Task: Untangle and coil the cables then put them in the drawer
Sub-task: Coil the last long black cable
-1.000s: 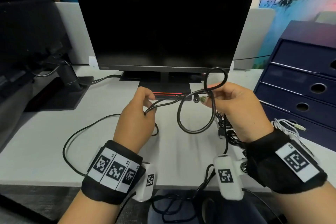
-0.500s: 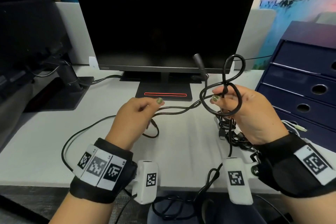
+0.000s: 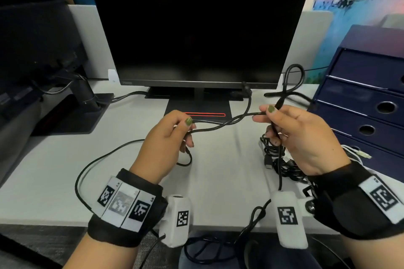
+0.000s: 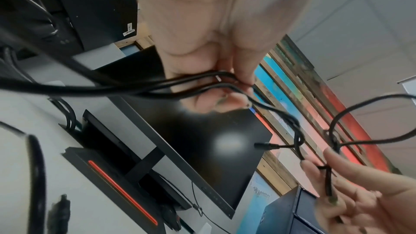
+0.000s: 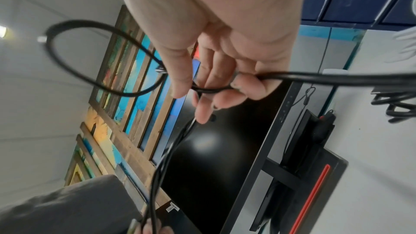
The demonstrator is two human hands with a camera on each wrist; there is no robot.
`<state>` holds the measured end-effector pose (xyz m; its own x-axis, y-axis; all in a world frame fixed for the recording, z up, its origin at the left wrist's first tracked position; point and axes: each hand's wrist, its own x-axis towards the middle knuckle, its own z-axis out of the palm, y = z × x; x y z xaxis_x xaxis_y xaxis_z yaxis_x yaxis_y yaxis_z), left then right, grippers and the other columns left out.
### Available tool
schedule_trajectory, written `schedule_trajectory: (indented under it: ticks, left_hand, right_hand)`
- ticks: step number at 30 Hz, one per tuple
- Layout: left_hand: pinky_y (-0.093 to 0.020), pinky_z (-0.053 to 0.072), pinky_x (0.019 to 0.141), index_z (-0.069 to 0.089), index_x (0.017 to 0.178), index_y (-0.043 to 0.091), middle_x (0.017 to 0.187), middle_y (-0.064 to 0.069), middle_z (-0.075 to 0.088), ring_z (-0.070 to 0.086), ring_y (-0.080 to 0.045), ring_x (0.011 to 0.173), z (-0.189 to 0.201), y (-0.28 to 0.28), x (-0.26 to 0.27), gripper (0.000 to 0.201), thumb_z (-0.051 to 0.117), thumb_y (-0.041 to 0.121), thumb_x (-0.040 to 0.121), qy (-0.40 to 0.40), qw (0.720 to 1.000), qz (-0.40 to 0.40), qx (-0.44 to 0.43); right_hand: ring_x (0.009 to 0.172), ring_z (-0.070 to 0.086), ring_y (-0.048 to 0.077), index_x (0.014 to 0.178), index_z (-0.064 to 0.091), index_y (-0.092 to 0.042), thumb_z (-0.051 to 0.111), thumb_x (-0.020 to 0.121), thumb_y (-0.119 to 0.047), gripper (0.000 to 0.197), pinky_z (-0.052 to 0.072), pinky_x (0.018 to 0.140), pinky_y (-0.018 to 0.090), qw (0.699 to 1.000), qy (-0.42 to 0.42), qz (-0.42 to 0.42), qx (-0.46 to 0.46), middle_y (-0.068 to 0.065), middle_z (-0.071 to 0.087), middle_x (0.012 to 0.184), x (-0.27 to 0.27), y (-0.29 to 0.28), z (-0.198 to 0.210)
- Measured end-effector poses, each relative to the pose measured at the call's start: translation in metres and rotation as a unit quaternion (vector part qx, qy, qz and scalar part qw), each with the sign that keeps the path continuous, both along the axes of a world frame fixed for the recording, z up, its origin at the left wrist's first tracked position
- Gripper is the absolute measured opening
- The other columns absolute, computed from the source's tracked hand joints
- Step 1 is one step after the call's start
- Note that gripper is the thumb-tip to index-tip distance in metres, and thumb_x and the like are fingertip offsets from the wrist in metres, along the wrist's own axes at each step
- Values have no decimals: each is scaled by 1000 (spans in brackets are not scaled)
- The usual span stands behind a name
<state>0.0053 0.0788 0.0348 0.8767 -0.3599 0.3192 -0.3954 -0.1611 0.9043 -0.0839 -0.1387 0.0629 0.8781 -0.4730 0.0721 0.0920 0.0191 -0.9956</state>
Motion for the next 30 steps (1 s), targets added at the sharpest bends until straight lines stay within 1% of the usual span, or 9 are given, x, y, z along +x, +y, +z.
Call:
schedule_trajectory:
  ticks: [5, 8, 10, 13, 17, 20, 24, 26, 30]
  left_hand:
    - [-29, 46, 64, 56, 81, 30, 73, 1, 61, 54, -18, 65, 2, 0, -1, 22, 39, 30, 95, -69, 993, -40, -85]
    - [-31, 45, 64, 58, 79, 33, 72, 9, 61, 56, -27, 71, 3, 1, -2, 24, 41, 34, 96, -34, 986, -69, -149]
    - [-29, 45, 70, 60, 81, 30, 80, 8, 58, 60, -24, 79, 2, 4, 0, 22, 46, 39, 93, -28, 979, -121, -163]
    - [-31, 48, 75, 66, 84, 26, 97, 3, 56, 59, -15, 83, 1, 10, 0, 23, 56, 46, 89, -47, 969, -223, -99]
    - [-16, 43, 81, 69, 75, 31, 105, 13, 58, 57, 0, 94, 2, 10, -9, 17, 57, 42, 81, -22, 953, -289, 85]
    - [-15, 40, 84, 66, 69, 30, 105, 20, 58, 56, 0, 94, -4, 8, -6, 18, 58, 42, 79, -38, 954, -253, 154]
    - [-38, 49, 81, 60, 81, 19, 91, 8, 60, 58, -14, 84, -9, 8, 2, 27, 43, 37, 90, -109, 976, -96, 160]
    - [-44, 51, 76, 54, 84, 18, 88, 0, 60, 59, -17, 80, -9, 7, 5, 25, 37, 30, 99, -138, 980, -15, 144]
    - [-29, 49, 64, 47, 79, 19, 73, -6, 62, 60, -18, 69, -9, 2, 8, 27, 32, 25, 102, -140, 980, 123, 67]
  right_hand:
    - [52, 47, 14, 91, 68, -8, 57, 94, -23, 19, 34, 47, 24, 998, 35, -22, 39, 6, 73, 79, 4, -3, -4]
    - [49, 48, 13, 91, 68, -8, 56, 94, -22, 18, 34, 41, 21, 996, 40, -26, 73, 7, 73, 79, 3, -5, -7]
    - [49, 48, 14, 91, 67, -7, 57, 94, -21, 18, 34, 40, 21, 995, 43, -27, 84, 8, 73, 79, 3, -7, -8]
    - [49, 46, 14, 89, 66, -5, 57, 93, -19, 17, 32, 39, 21, 995, 41, -31, 90, 8, 70, 77, 4, -11, -9]
    - [49, 45, 12, 87, 64, -8, 52, 96, -15, 17, 33, 38, 18, 995, 11, -38, 91, 12, 71, 83, 3, -16, -8]
    - [52, 43, 12, 90, 63, -9, 47, 97, -13, 18, 31, 42, 19, 994, -18, -26, 106, 8, 72, 79, 0, -18, -5]
    - [57, 43, 14, 88, 63, -8, 57, 86, -12, 7, 29, 54, 26, 998, 29, 19, 60, -2, 65, 64, -5, -24, -5]
    - [59, 43, 14, 89, 63, -7, 60, 81, -17, 14, 29, 55, 27, 996, 57, 44, 51, -1, 60, 64, -7, -24, -5]
    - [55, 43, 13, 81, 57, -11, 63, 75, -35, 26, 29, 52, 26, 992, 82, 83, 51, 3, 53, 64, -10, -21, -5]
